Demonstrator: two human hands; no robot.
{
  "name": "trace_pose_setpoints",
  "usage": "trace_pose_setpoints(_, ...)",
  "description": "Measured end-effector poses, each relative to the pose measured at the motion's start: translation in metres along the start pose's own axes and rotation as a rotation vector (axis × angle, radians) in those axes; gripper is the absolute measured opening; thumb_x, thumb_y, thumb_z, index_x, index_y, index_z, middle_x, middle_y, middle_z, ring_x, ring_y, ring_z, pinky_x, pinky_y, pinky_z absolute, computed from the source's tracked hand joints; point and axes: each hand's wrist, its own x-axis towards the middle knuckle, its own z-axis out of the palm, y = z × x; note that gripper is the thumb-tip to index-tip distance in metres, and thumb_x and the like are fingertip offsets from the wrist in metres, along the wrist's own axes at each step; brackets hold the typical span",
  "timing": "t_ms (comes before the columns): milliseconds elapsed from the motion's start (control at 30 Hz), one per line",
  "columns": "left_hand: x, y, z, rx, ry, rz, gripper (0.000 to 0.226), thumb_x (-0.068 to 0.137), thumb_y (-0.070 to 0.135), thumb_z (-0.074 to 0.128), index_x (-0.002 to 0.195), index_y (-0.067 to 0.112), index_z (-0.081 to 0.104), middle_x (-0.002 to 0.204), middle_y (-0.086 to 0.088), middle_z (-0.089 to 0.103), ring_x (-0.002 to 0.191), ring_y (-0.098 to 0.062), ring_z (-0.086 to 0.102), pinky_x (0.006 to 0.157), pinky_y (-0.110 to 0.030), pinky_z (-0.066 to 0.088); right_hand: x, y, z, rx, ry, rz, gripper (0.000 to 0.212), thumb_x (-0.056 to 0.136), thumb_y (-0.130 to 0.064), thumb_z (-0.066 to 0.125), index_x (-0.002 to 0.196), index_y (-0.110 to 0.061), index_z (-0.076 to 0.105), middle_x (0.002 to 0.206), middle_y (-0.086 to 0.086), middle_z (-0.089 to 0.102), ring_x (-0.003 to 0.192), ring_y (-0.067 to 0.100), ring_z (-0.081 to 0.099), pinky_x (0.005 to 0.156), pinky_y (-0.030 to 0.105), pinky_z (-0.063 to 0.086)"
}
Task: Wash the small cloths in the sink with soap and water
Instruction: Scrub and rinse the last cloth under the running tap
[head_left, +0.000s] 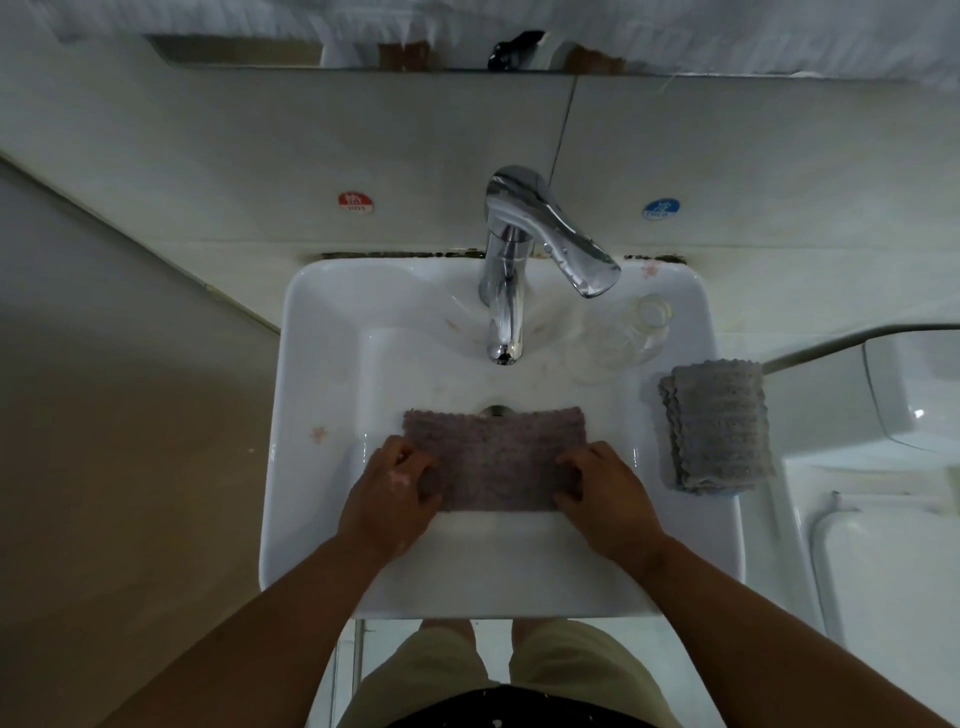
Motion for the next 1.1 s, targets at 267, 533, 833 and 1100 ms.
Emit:
trace_pose_setpoints(267,0.028,0.024,-0.009,-0.1,0.024,-0.435,0.044,0.086,0.034,0.073,0.116,0.009,0.052,0.105,-0.016,0.069,0.1,-0.036,0.065,0.082,-0.041,0.055,0.029,-0.015,-0.01,0.039,0.104,0.367,0.06,0.086,-0.05,0.071,0.13,-0.018,0.046,0.113,0.008,0.067,0.101,0.029,0.067,0.084,0.043,0.057)
trace_pose_setpoints(533,0.03,0.038,-0.016,-0.172,-0.042,-0.48,0.02,0.082,0.029,0.067,0.092,0.012,0.069,0.096,-0.012,0.071,0.091,-0.032,0.064,0.071,-0.028,0.041,0.034,-0.03,-0.015,0.074,0.018,0.358,0.017,0.087,-0.032,0.066,0.094,-0.016,0.065,0.087,0.001,0.067,0.086,0.026,0.066,0.071,0.029,0.049)
trace_pose_setpoints(833,0.004,0.033,-0.019,-0.809,-0.068,-0.45,0.022,0.094,0.01,0.063,0.108,0.027,0.06,0.106,0.0,0.07,0.102,-0.023,0.067,0.084,-0.039,0.059,0.007,-0.031,-0.02,0.47,0.129,0.2,0.053,0.091,-0.017,0.07,0.135,-0.03,0.045,0.094,-0.008,0.064,0.075,0.0,0.059,0.062,0.013,0.045)
trace_pose_setpoints(1100,-0.007,0.079,-0.023,-1.065,-0.097,-0.504,0.017,0.092,0.027,0.062,0.108,0.032,0.066,0.108,-0.003,0.072,0.101,-0.026,0.069,0.089,-0.055,0.058,-0.016,-0.073,-0.014,0.484,0.247,-0.066,0.054,0.085,-0.01,0.069,0.134,-0.029,0.055,0.12,-0.012,0.063,0.103,0.006,0.061,0.097,0.033,0.053)
